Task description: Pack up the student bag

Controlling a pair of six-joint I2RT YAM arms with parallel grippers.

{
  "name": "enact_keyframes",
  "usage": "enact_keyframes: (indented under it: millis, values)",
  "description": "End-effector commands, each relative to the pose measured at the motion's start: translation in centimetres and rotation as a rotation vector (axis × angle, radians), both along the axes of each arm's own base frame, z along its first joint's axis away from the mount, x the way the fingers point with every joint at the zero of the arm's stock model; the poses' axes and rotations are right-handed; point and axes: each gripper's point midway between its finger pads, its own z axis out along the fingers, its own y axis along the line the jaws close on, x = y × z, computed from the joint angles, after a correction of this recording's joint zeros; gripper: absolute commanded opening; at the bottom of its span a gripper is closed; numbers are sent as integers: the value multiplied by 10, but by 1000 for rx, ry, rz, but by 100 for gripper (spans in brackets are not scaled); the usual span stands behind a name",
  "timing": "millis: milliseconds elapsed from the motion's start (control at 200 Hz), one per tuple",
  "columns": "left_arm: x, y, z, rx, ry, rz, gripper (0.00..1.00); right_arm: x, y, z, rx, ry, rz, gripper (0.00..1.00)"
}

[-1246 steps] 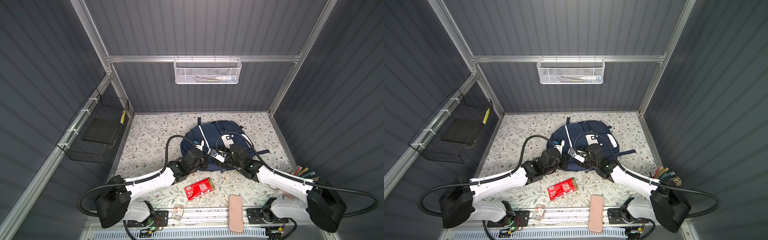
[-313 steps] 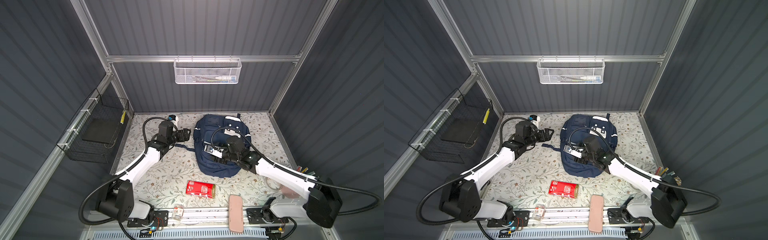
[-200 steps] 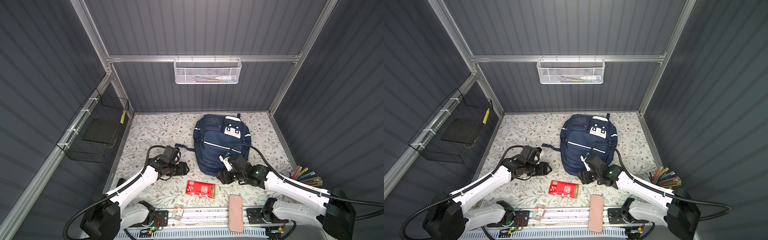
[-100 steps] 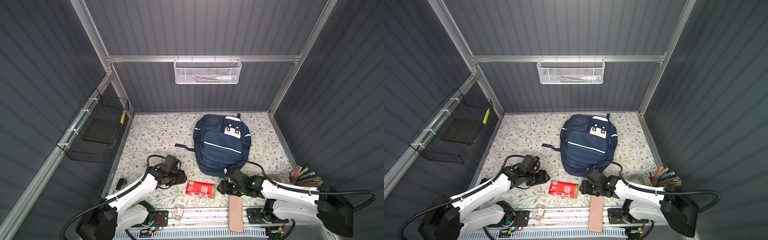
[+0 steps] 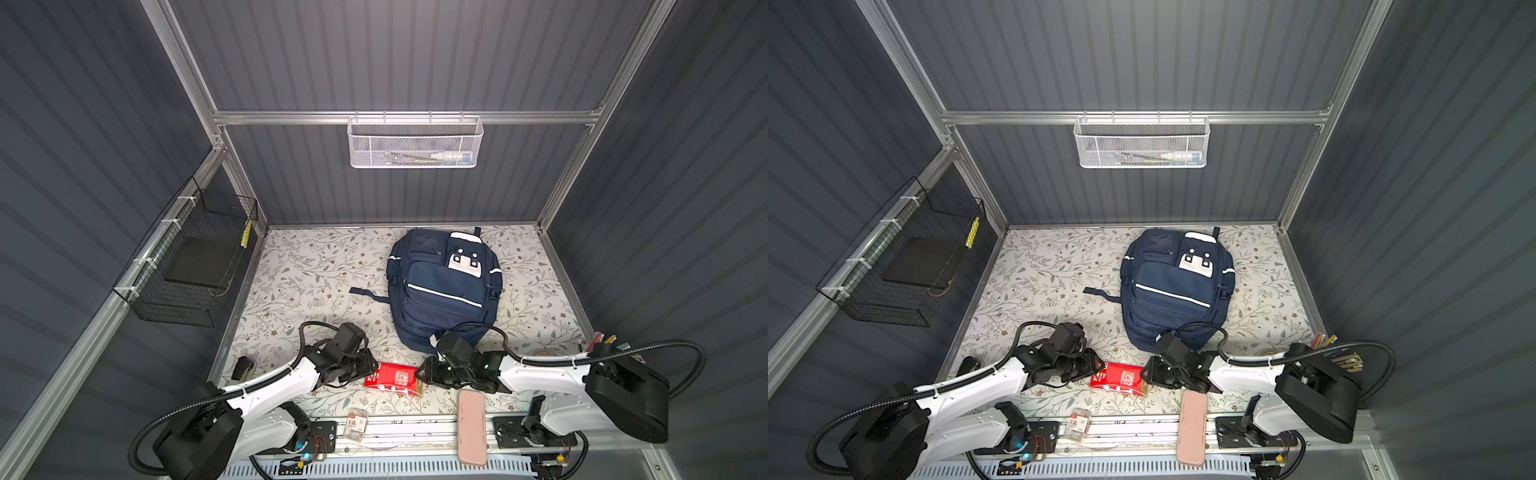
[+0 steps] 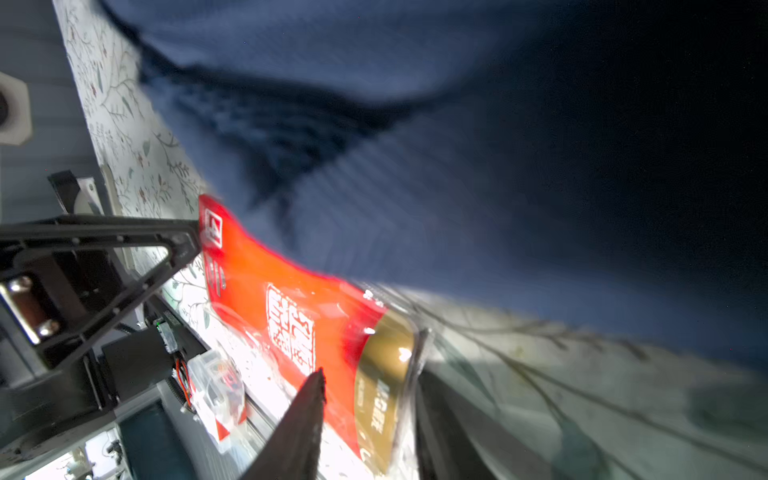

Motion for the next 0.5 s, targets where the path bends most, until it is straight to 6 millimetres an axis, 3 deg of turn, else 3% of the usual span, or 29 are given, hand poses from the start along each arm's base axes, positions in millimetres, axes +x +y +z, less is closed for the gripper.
enact_keyframes:
  millis: [0,185,305,495]
  values:
    - [-8,4,-13,13,47,20,39,-4,-3,-11,-11,15,1,27]
    - [-7,1,-15,-5,51,33,38,0,5,-4,37,-17,26,23]
    - [-6,-3,-16,-20,58,34,38,1,8,0,58,-30,36,0]
    - [2,1,-8,25,22,29,39,5,-3,9,55,-75,3,0]
